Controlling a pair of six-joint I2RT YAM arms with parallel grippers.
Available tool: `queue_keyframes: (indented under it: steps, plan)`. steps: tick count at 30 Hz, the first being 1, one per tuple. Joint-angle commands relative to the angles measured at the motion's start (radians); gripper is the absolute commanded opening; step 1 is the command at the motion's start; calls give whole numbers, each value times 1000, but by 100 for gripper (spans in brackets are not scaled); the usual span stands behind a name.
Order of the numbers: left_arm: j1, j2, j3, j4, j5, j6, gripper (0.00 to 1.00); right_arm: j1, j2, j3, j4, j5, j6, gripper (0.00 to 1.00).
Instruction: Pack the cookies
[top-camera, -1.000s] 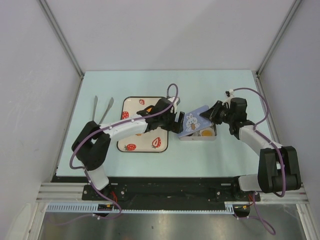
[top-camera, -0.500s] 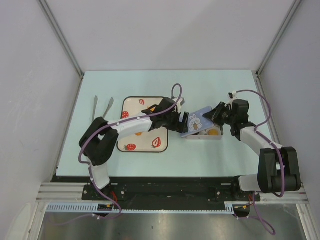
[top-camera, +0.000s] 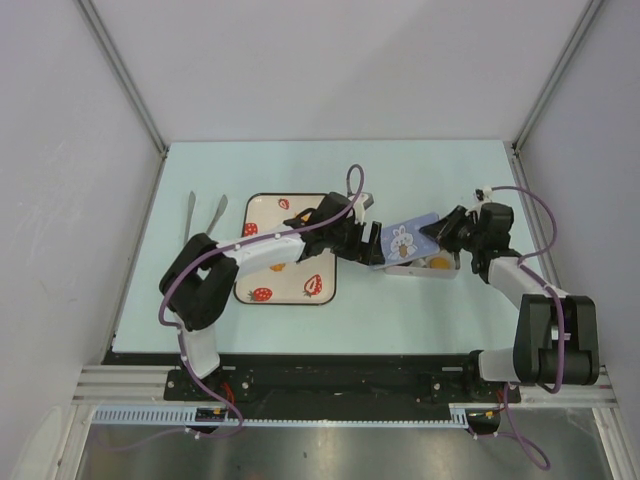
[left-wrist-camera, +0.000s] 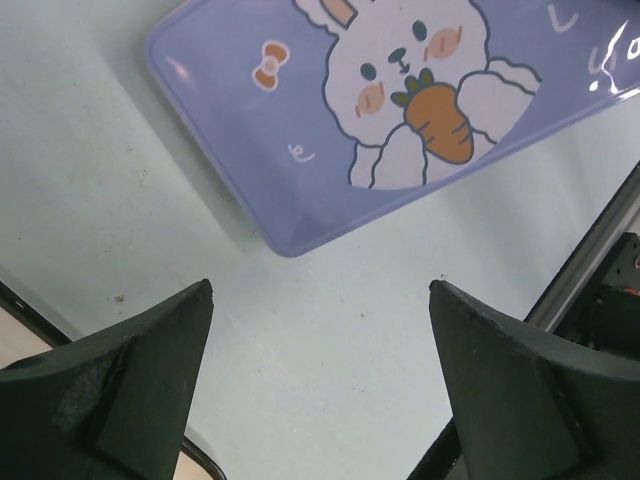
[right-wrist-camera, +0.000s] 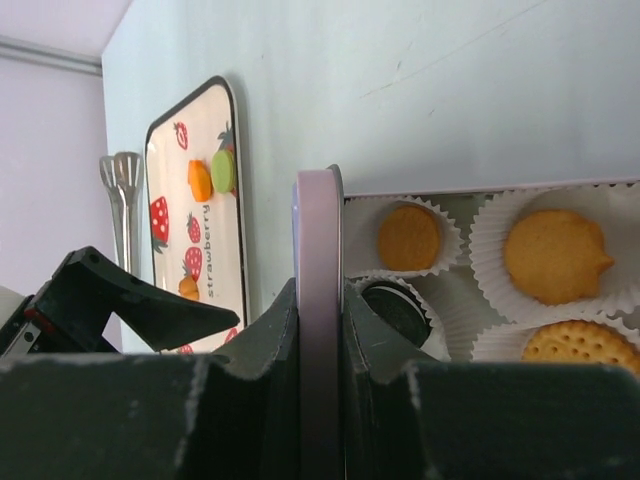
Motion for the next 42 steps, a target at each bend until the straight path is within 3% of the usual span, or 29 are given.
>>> queue_keyframes:
  steps: [1, 15, 26, 42]
  plan:
    - [8, 5, 42, 43, 40, -21, 93, -53, -24, -15, 144, -84, 70, 0]
    - [11, 8, 69, 36, 50, 8, 94, -130, 85, -68, 452, -307, 269, 0]
    - [19, 46, 110, 58, 104, -4, 95, -219, 84, -81, 401, -362, 208, 0]
    - [19, 183, 294, -5, 100, -3, 97, -294, 156, -90, 394, -420, 151, 0]
